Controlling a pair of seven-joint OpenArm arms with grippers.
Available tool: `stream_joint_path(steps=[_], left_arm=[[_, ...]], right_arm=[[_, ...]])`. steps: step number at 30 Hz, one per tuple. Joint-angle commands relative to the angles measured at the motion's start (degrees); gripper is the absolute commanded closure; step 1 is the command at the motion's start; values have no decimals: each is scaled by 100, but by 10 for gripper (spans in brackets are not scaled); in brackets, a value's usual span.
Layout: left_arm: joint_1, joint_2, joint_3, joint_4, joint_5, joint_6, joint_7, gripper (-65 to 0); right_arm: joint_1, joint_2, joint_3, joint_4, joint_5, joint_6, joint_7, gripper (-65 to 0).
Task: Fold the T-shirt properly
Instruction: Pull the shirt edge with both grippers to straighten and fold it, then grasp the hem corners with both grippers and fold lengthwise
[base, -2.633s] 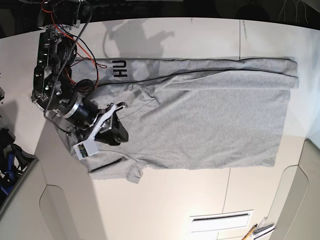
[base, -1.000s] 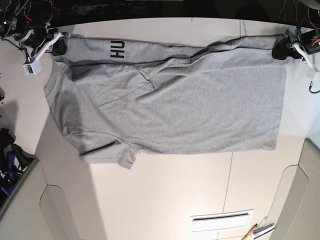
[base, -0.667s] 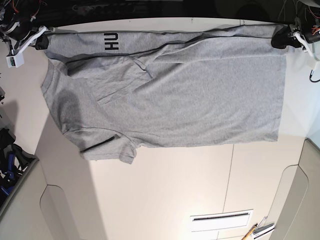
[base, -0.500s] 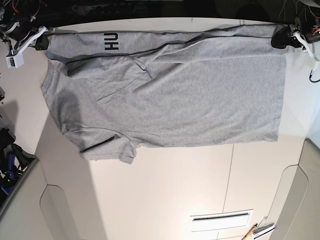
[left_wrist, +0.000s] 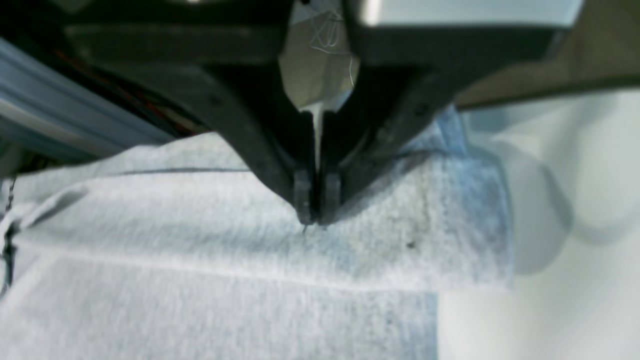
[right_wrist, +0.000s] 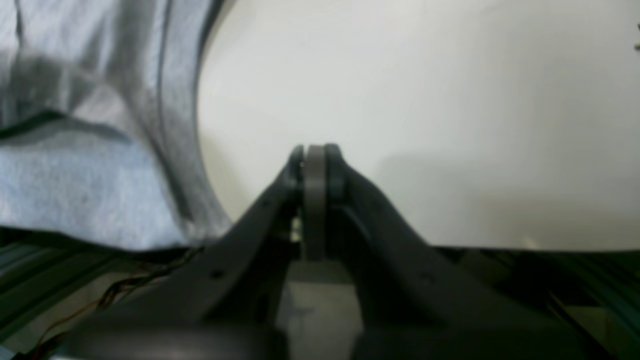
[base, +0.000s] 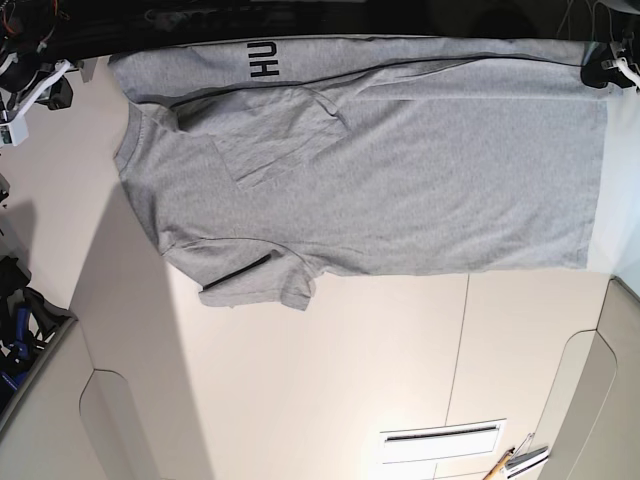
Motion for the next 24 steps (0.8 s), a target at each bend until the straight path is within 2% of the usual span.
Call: stream_joint_path(steps=[1,3,7,8,12,15,18,20,24], left_arm=[[44,-131,-127,48,-240,36,26,-31],[28,-133,-256,111,-608,36,129,-43],[31,-133,-380,350,-935,36,236,-199],[31,-133,-387,420,-935,36,236,-219],[31,-133,-387,739,-935,36,234,-224],[31,-131,-387,1027,-933,36,232,-236],[31,-131,-387,1303,-925,36,140,-299],[28,-133,-387,1432,-894,36,35,-307],[-39,-131,-387,1545,-890,36,-4,-307]], right_arm=[[0,81,48,103,140,15,55,0],[0,81,48,103,243,15,55,0],[101,81,74,175,293,15,76,0],[162,81,96,216,291,15,76,0],[581,83,197,417,284,15,245,0],[1099,83,195,426,245,17,529,-112],[1657,83,164,400,160,66,833,-198],[2024,85,33,310,-46,83,885,-272],[2691,87,-643,-385,-382,96,1069,-292]])
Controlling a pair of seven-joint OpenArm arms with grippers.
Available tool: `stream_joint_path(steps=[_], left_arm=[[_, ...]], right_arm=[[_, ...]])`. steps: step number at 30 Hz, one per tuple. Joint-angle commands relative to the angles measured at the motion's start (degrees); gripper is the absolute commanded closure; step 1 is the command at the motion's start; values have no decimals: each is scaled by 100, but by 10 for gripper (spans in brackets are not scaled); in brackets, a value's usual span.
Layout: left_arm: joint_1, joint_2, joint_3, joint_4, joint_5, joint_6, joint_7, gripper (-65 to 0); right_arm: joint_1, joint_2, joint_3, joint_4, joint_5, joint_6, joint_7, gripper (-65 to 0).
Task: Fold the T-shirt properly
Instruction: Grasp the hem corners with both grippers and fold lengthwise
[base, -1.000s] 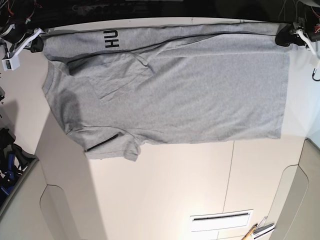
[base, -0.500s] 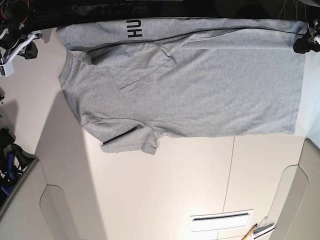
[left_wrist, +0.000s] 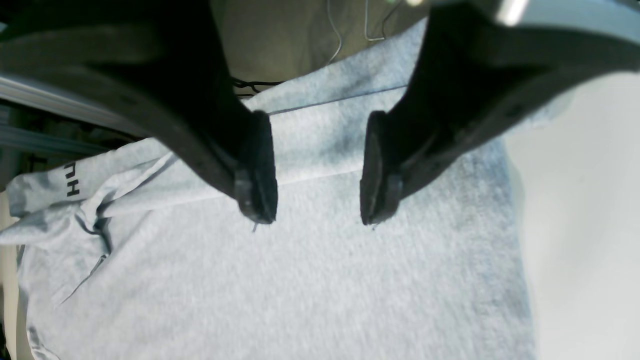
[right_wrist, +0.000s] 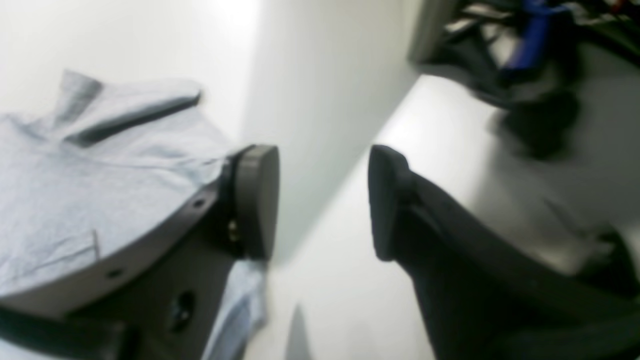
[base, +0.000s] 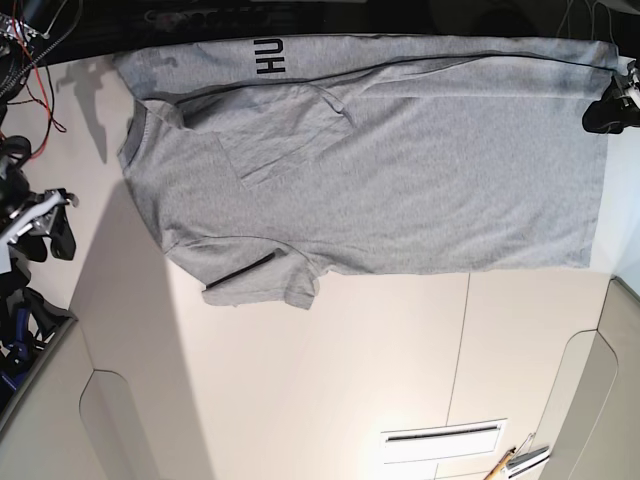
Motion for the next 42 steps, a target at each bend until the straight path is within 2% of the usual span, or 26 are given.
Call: stream_joint_path(steps=[1,10,12,15,17,18,19,22,27,33,40,42], left_arm=[[-55,-129,-66,76,-83,-17,-87,-307],[-315,-129,-66,74,223,-17,-155,-306],[-317,-129,-66,74,227,-17,-155,-306],[-317,-129,-66,74,363,-17,-282,-306],[-319,-129,-66,74,675,-17,-667,-306],[-334,-129,-66,74,903,-17,-918,-306],[-380,-129,-66,72,1158,-17,-1137,-306],[-723,-129,-66,57,2006,-17,-1532,-306],[-1738,-129,-63,-452,2608,197,-2035,-306],[-3394,-175,66,-2159,3093,195,-2490,-306],[-5211,-304,1246,-4677,3742,299,-3429,-309],[-5560,-302,1722,-5139,3971,299,-3762,-347]], right_arm=[[289,85,-208,-225,0,7,181,-292],[2284,81,-2312,-3694,-96,81,199,-292],[2514,81,-2664,-4089,-96,81,94,-291],[2594,79,-3062,-4210,-92,81,-352,-291],[2559,79,-3265,-4210,-70,81,-531,-285],[2546,79,-3355,-4210,-76,81,-573,-257],[2516,81,-3429,-4210,-76,81,-597,-209],[2459,79,-3504,-4210,-103,81,-599,0],[2461,81,-3501,-4210,-356,76,-590,0],[2459,81,-3501,-4210,-354,76,-544,0],[2459,79,-3504,-4210,-352,76,-527,0],[2459,79,-3504,-4210,-352,79,-529,0]])
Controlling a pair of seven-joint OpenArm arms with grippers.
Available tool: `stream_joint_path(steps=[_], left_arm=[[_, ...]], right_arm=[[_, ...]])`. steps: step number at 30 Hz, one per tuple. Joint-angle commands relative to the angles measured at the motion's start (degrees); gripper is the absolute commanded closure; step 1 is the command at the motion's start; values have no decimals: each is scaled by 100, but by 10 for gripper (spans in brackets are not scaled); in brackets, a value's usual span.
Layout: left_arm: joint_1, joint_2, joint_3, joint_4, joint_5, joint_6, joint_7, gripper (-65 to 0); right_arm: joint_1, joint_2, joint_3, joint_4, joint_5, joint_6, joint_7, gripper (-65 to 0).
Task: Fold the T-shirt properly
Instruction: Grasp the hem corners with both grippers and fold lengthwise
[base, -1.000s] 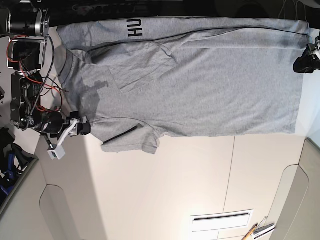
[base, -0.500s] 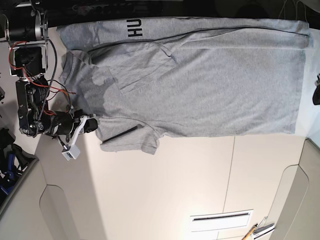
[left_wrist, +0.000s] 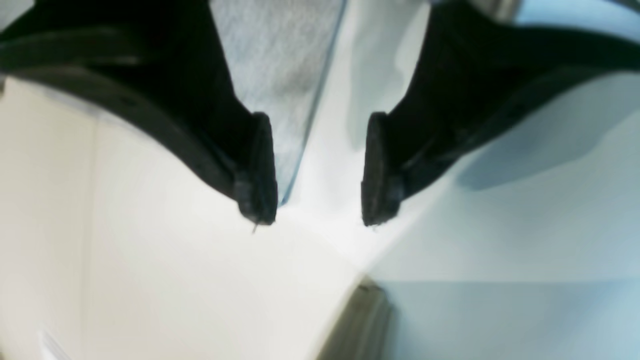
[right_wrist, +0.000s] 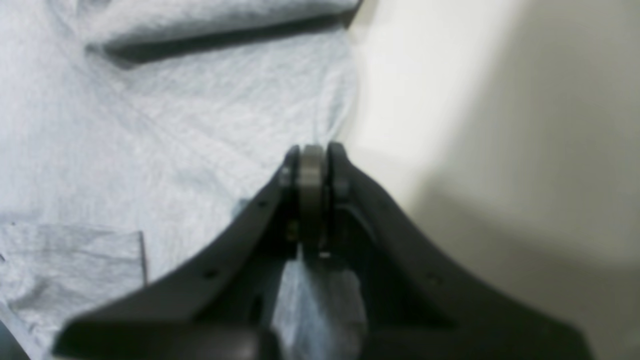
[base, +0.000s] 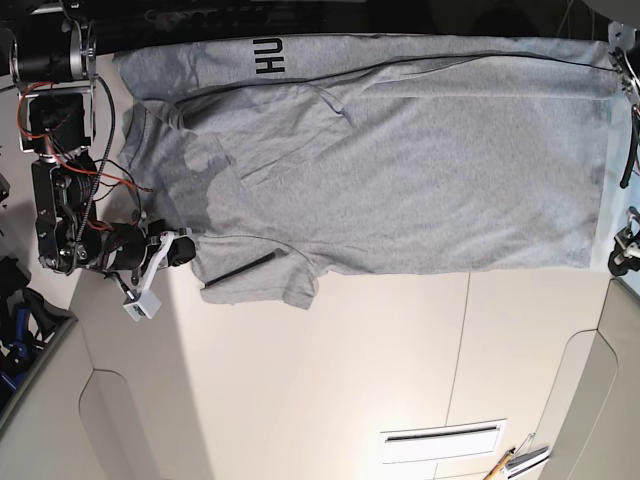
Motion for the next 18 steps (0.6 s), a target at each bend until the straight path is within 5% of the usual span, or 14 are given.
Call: stream_joint_path(steps=[1,8,18], left_arm=[[-240,-179,205,-63,0,-35,-208,-364],[-481,-48,1384,-201,365,474,-413,-375],[-481,407,1440,-201,715,592,-391,-374]], right_arm=[[28,44,-26,-4,-284,-66,-254,0],[26,46,-24,-4,-282,-68,-256,0],[26,31,-24,-4,-267,-70,-256,0]])
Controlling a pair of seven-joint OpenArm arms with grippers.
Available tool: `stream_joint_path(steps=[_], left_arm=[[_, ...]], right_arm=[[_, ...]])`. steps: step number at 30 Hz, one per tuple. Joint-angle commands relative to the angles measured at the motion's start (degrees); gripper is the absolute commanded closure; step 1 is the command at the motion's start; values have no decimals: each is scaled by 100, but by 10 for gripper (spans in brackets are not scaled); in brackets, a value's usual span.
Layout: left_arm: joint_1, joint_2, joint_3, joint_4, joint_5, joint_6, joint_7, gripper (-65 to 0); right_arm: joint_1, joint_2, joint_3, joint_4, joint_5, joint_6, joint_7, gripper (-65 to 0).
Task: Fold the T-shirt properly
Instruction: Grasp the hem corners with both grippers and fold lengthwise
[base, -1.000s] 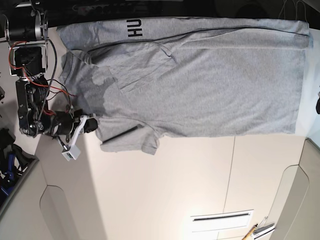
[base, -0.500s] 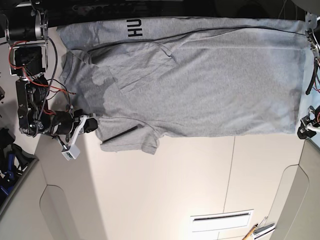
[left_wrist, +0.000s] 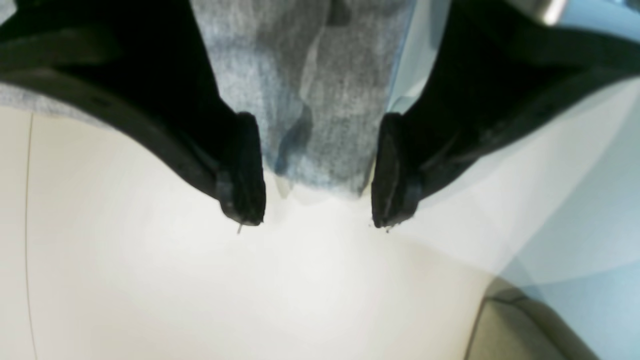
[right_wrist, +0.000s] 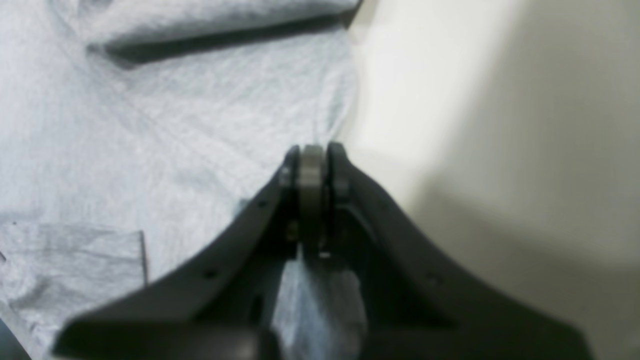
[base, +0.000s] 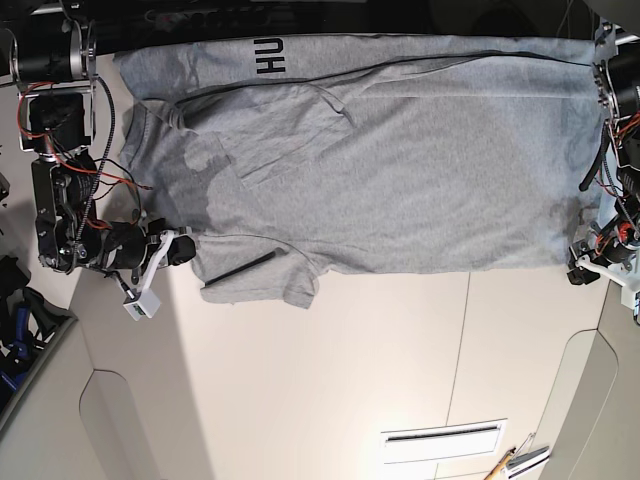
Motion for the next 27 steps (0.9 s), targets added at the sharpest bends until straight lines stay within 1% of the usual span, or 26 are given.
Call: stream_joint_path(steps=[1,2,3,6,7,9,10,12,16,18,20,22,27], left_arm=[[-92,-81,-4,48,31,-13,162,-373],[-92,-85,-4,48,31,-15,212,-365],[-92,-96,-4,48,31,-15,293,-333],[-90,-96,-4,55,28,-24,557,-181],[-90,-96,-7,55,22,-24,634,-151],[-90,-96,-7,52,2,-105,750,-118],[-90,-96,-7,52,2,-166,780,-88],[-90,-98,-7,55,2,-234,780,0],[-87,-179,-13,208,-129,-236,817,0],[-59,-267,-63,417,-289,-238,1014,0],[17,-382,-160,737,-549,-247,1329,0],[155,-507,-330,1110,-887,-468,1676,0],[765,-758,-1080,1899,-2061,-739,2730,0]], right_arm=[[28,31,-24,-4,-282,-70,-256,0],[28,33,-24,-4,-282,-70,-256,0],[28,33,-24,-4,-282,-72,-258,0],[28,33,-24,-4,-280,-76,-264,0],[28,33,-24,-4,-280,-79,-282,0],[28,33,-24,-4,-278,-111,-286,0],[28,33,-24,-4,-275,-111,-297,0],[28,33,-24,-4,-205,-111,-326,0],[28,35,42,92,35,-114,-323,0],[26,35,170,271,120,-111,-382,0],[20,33,358,527,188,-111,-616,0],[-46,35,608,835,323,-111,-809,0],[-577,33,1268,1980,540,-107,-1029,0]])
